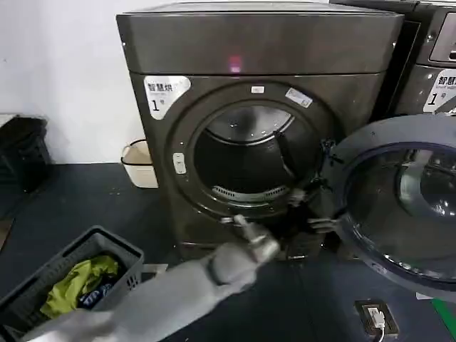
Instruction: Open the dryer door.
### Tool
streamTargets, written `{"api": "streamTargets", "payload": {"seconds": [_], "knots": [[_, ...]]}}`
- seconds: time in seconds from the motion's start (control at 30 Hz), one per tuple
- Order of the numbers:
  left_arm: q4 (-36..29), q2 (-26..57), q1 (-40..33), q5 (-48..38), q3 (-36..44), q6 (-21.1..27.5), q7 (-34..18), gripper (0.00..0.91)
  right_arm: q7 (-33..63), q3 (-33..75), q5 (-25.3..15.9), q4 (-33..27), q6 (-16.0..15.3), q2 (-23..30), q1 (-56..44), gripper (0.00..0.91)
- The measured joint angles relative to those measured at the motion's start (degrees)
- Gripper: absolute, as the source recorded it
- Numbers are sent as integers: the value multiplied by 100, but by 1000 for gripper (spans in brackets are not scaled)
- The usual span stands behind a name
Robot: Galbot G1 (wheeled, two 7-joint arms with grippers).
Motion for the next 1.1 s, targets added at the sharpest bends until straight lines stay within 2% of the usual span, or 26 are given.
{"api": "streamTargets", "payload": {"seconds": [0.17,0.23,0.47,0.7,0.97,1.1], "knots": [[-897,1302,103,-174,-23,342,244,907,32,40,-215,2,-55,-74,116,907],[-1200,1883,134,-185,-18,540,460,907,29,43,-300,-9,-42,-89,152,907],[-1866,3952,145,-151,-23,708,1346,907,14,7,-537,-67,-58,-247,312,907],[-1737,5476,260,539,-226,1064,2160,907,-53,-54,-1008,-13,-118,-293,505,907],[-1481,6677,865,1448,-604,1384,2260,907,-82,-9,-1105,9,-97,-338,715,907],[-1210,7022,922,1739,-657,1415,2552,907,-84,-41,-1106,-19,-83,-331,753,907]]}}
